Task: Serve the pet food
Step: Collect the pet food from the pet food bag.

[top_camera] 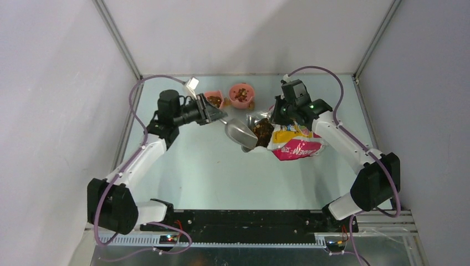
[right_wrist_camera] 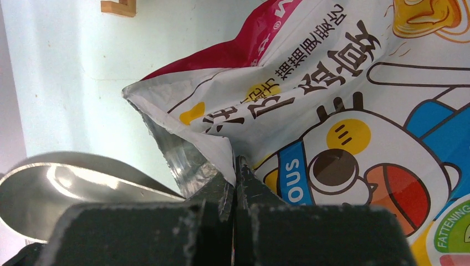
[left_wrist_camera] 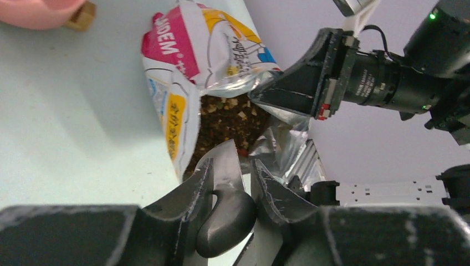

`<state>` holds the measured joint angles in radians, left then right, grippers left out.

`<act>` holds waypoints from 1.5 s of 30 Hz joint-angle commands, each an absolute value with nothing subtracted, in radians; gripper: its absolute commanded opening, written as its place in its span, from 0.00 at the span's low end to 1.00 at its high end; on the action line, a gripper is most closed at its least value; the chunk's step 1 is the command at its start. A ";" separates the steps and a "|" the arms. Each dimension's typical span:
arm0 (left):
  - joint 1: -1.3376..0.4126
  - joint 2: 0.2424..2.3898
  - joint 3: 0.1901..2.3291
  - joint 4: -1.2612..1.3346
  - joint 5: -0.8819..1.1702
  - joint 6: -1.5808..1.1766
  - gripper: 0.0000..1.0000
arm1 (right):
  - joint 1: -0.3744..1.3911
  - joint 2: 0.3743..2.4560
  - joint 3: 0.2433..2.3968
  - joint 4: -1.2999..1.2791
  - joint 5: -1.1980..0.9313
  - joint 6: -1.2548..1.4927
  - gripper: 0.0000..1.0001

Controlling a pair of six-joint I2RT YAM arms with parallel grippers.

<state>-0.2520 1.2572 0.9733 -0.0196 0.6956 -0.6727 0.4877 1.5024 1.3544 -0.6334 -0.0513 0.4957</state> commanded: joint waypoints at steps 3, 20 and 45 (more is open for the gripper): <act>-0.344 1.261 0.946 0.231 0.625 -0.754 0.00 | 0.506 1.503 1.410 -0.631 0.023 0.492 0.00; -0.490 1.379 0.767 0.615 0.197 -0.606 0.00 | 0.538 1.512 1.359 -0.672 0.057 0.443 0.00; -0.576 1.519 0.757 0.823 0.336 -0.769 0.00 | 0.493 1.501 1.309 -0.651 -0.038 0.490 0.00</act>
